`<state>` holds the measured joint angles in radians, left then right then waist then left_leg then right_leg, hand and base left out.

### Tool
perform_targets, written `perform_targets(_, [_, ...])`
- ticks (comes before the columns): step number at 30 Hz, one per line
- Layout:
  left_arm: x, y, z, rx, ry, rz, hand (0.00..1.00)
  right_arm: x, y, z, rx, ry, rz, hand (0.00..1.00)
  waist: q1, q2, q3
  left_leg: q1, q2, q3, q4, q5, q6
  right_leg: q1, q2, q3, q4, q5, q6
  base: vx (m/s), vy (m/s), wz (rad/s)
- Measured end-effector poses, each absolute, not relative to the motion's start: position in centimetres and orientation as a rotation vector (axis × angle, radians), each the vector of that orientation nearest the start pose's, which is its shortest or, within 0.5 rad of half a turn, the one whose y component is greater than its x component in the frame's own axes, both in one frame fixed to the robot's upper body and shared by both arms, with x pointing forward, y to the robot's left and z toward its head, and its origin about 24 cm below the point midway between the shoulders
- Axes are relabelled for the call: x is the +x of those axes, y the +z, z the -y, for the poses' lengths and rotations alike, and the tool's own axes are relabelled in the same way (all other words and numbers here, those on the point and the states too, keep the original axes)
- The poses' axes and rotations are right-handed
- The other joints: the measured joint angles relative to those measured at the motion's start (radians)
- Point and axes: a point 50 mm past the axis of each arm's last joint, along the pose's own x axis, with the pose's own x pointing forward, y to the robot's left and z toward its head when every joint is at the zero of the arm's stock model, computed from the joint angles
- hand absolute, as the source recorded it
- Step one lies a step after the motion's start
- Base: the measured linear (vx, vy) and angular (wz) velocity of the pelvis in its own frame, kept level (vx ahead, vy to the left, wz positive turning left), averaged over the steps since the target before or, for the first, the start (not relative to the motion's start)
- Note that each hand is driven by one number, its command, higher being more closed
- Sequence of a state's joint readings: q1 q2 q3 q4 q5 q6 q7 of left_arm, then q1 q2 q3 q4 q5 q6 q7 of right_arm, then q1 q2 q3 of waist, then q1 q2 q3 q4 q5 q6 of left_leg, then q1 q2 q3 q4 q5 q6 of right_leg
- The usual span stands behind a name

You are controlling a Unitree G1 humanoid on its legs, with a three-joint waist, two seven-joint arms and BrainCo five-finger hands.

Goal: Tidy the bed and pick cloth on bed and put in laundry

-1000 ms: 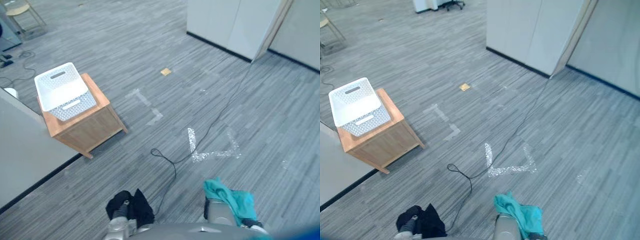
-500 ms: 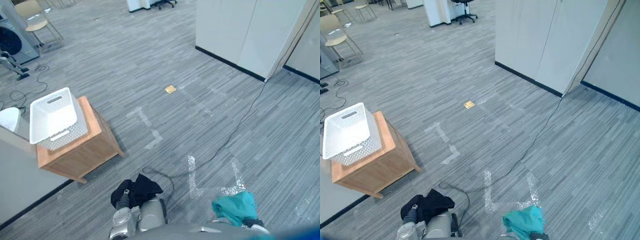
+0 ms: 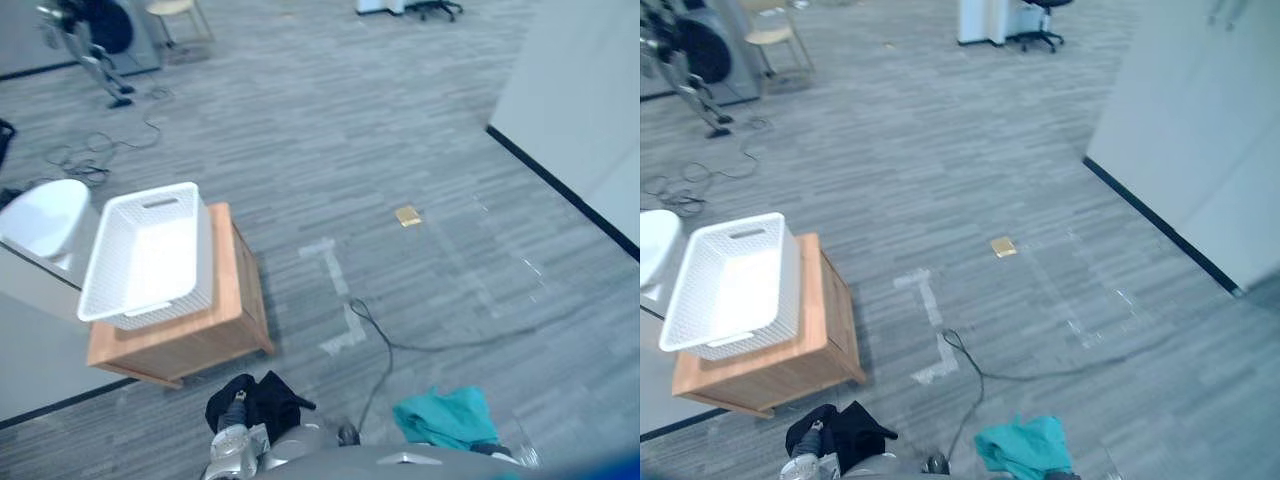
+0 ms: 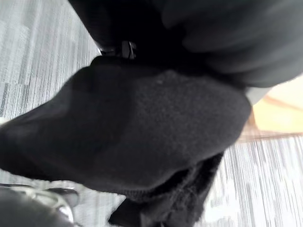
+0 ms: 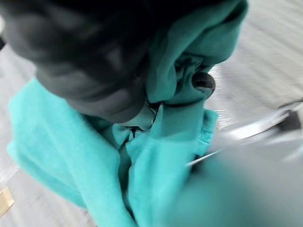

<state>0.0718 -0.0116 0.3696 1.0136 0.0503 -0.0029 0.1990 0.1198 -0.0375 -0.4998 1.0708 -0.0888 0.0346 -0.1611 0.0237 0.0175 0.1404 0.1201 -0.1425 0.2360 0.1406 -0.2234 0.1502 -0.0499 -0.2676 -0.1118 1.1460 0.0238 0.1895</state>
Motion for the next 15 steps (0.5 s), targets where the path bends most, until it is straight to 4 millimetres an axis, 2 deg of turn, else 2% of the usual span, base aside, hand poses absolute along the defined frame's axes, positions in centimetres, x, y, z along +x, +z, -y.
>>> perform_targets(1, [9.5,-15.9,-20.2,-0.025,0.494,-1.092,1.00,5.1,-16.5,22.9,0.065,-0.610,-1.217,1.00,-0.021,0.002,0.007,0.057,0.001,-0.058,-0.026,0.000,-0.001,-0.070,-0.011,-0.022,0.005,-0.068,-0.025,-0.13,0.048,1.30])
perform_targets(2, [9.4,-16.0,-20.1,-0.019,0.486,-1.097,1.00,5.0,-16.5,22.8,0.071,-0.617,-1.215,1.00,-0.025,0.004,0.015,0.082,0.002,-0.082,-0.032,-0.004,-0.017,-0.099,-0.013,-0.033,-0.013,-0.108,-0.034,0.14,0.014,1.41])
perform_targets(3, [10.0,-15.9,-19.7,-0.014,0.463,-1.094,1.00,4.9,-16.5,22.6,0.078,-0.621,-1.217,1.00,-0.033,-0.003,0.027,0.131,0.014,-0.121,-0.036,-0.017,-0.044,-0.155,-0.014,-0.043,-0.078,-0.176,-0.057,0.39,-0.039,1.27])
perform_targets(4, [10.2,-15.9,-19.4,-0.018,0.455,-1.088,1.00,4.9,-16.6,22.1,0.088,-0.618,-1.221,1.00,-0.032,-0.007,0.034,0.161,0.031,-0.144,-0.035,-0.033,-0.073,-0.202,-0.002,-0.044,-0.183,-0.211,-0.073,0.50,-0.070,1.19])
perform_targets(5, [10.3,-15.9,-19.3,-0.022,0.455,-1.087,1.00,5.0,-16.6,21.9,0.093,-0.614,-1.219,1.00,-0.030,-0.009,0.033,0.176,0.044,-0.151,-0.035,-0.045,-0.093,-0.222,0.011,-0.043,-0.259,-0.215,-0.079,0.50,-0.123,1.06])
perform_targets(6, [10.2,-15.9,-19.0,-0.031,0.456,-1.087,1.00,5.1,-16.6,21.8,0.089,-0.612,-1.210,1.00,-0.034,-0.013,0.034,0.202,0.072,-0.167,-0.035,-0.064,-0.126,-0.245,0.039,-0.041,-0.428,-0.212,-0.091,0.50,-0.150,0.90])
perform_targets(8, [10.3,-15.8,-19.0,-0.034,0.461,-1.070,1.00,5.5,-16.5,21.5,0.081,-0.591,-1.205,1.00,-0.031,-0.023,0.034,0.235,0.107,-0.181,-0.036,-0.092,-0.158,-0.259,0.069,-0.019,-0.682,-0.137,-0.118,0.59,-0.191,0.80])
perform_targets(9, [10.1,-15.9,-18.6,-0.056,0.469,-1.078,1.00,5.4,-16.5,21.9,0.062,-0.588,-1.203,1.00,-0.036,-0.005,0.036,0.265,0.154,-0.191,-0.034,-0.113,-0.166,-0.240,0.105,-0.036,-0.693,-0.089,-0.129,0.70,-0.168,0.47])
perform_targets(10, [10.0,-16.0,-18.0,-0.095,0.485,-1.078,1.00,6.3,-16.2,22.5,0.047,-0.592,-1.170,1.00,-0.012,0.030,0.030,0.255,0.186,-0.173,-0.029,-0.078,-0.172,-0.233,0.120,-0.057,-0.670,-0.106,-0.142,0.61,-0.134,0.40])
perform_targets(11, [10.4,-15.9,-17.6,-0.111,0.485,-1.068,1.00,7.2,-15.9,22.7,0.039,-0.589,-1.146,1.00,-0.020,0.023,0.047,0.270,0.187,-0.173,-0.032,-0.030,-0.173,-0.270,0.108,-0.036,-0.561,-0.117,-0.143,0.44,-0.222,0.34])
perform_targets(12, [11.1,-15.7,-17.9,-0.126,0.507,-1.049,1.00,7.9,-15.7,22.5,0.036,-0.574,-1.122,1.00,-0.033,0.002,0.070,0.297,0.189,-0.195,-0.030,0.008,-0.188,-0.352,0.093,-0.041,-0.393,-0.161,-0.150,0.22,-0.213,0.45])
perform_targets(13, [10.1,-15.9,-18.0,-0.135,0.531,-1.070,1.00,7.9,-15.7,22.6,0.029,-0.567,-1.118,1.00,-0.029,0.014,0.058,0.308,0.201,-0.200,-0.023,0.008,-0.188,-0.340,0.095,-0.041,-0.462,-0.174,-0.155,0.34,-0.322,0.55])
perform_targets(14, [8.7,-16.1,-18.7,-0.154,0.587,-1.080,1.00,7.1,-16.0,22.1,0.024,-0.539,-1.145,1.00,-0.034,-0.002,0.043,0.318,0.216,-0.218,0.034,-0.001,-0.186,-0.297,0.105,-0.062,-0.552,-0.199,-0.181,0.40,-0.193,0.38])
perform_targets(15, [8.2,-16.3,-18.6,-0.165,0.592,-1.100,1.00,6.8,-16.0,22.3,0.019,-0.543,-1.155,1.00,-0.035,0.018,0.031,0.303,0.242,-0.222,0.084,0.004,-0.189,-0.269,0.120,-0.089,-0.567,-0.219,-0.188,0.57,-0.263,0.44])
